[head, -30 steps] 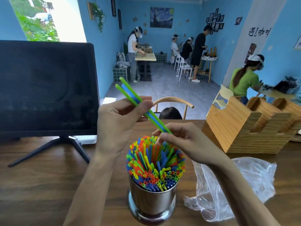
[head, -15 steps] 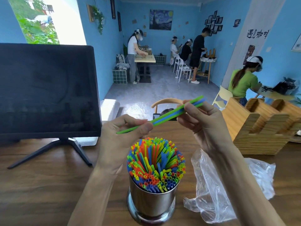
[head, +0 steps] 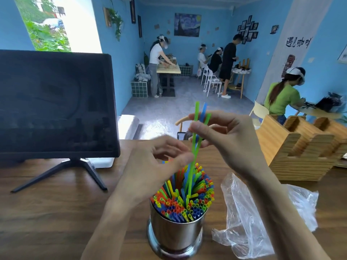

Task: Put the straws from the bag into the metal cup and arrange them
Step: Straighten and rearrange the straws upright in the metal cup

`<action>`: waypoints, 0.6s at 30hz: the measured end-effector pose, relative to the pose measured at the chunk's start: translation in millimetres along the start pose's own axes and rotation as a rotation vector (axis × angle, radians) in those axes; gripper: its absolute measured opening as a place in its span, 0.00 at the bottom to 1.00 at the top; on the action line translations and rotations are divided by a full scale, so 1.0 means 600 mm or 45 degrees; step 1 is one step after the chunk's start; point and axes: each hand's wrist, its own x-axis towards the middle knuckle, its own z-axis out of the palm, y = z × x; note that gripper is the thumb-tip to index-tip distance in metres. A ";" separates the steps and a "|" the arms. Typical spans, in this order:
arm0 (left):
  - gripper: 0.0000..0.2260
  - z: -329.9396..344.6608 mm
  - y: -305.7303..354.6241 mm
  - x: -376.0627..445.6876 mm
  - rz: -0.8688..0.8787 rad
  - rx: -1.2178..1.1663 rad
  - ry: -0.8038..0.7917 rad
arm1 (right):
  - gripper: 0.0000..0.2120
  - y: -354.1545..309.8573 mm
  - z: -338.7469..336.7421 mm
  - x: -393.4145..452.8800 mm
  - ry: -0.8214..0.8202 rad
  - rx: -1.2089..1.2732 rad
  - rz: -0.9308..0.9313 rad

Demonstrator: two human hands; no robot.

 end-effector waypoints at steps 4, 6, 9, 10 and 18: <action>0.13 -0.010 0.014 0.017 0.184 -0.292 0.252 | 0.07 0.022 0.015 -0.012 -0.140 -0.207 0.014; 0.14 -0.008 0.021 0.020 0.283 -0.269 0.275 | 0.06 0.032 0.018 -0.020 -0.200 -0.319 0.018; 0.13 -0.002 0.015 0.018 0.367 -0.012 0.276 | 0.08 0.045 0.021 -0.030 -0.256 -0.410 0.018; 0.11 0.001 0.009 0.016 0.394 0.080 0.279 | 0.09 0.048 0.021 -0.031 -0.262 -0.422 0.021; 0.08 0.005 -0.034 0.000 0.495 0.476 0.276 | 0.10 0.076 0.023 -0.049 -0.209 -0.343 0.105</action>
